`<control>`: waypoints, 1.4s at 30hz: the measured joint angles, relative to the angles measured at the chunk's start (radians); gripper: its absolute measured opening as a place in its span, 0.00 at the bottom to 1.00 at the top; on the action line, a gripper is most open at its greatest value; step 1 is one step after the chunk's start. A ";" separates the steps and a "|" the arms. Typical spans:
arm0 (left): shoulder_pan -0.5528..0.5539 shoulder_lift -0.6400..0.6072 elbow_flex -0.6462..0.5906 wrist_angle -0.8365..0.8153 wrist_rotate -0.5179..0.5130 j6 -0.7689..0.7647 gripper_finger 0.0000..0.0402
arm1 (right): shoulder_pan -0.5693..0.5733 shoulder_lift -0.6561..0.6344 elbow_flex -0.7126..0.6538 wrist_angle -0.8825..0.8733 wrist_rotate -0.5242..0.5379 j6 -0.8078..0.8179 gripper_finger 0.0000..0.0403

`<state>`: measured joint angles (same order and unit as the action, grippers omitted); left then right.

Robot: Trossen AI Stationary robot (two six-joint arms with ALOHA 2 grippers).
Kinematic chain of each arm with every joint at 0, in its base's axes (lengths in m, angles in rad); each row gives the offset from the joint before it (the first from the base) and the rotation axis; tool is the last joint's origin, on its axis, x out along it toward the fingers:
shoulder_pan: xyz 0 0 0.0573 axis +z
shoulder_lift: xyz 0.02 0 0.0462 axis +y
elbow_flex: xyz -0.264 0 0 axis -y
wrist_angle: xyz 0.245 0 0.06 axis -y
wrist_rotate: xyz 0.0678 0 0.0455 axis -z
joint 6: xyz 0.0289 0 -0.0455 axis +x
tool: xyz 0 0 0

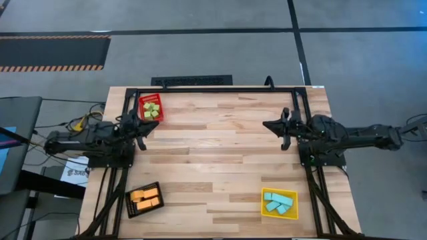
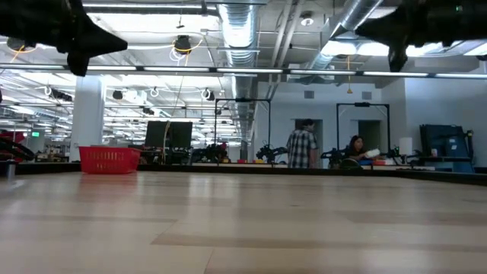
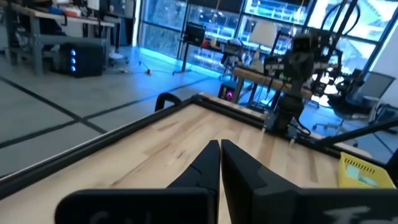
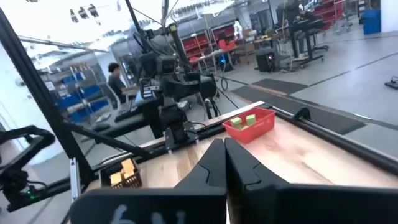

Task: Sort & place blocks by color
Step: Return to Home Position

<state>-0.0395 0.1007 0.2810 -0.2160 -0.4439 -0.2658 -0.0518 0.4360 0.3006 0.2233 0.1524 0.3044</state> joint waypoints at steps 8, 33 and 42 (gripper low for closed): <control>0.000 -0.090 -0.117 0.110 -0.006 -0.016 0.00 | -0.044 0.000 -0.149 0.134 -0.060 0.051 0.01; 0.000 -0.035 -0.271 0.286 0.174 0.041 0.00 | -0.187 -0.057 -0.292 -0.050 -0.286 -0.127 0.02; 0.000 -0.033 -0.272 0.286 0.174 0.044 0.00 | -0.187 -0.057 -0.293 -0.089 -0.283 -0.129 0.08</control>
<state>-0.0395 0.0673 0.0090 0.0704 -0.2703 -0.2214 -0.2390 0.3790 0.0074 0.1339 -0.1310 0.1753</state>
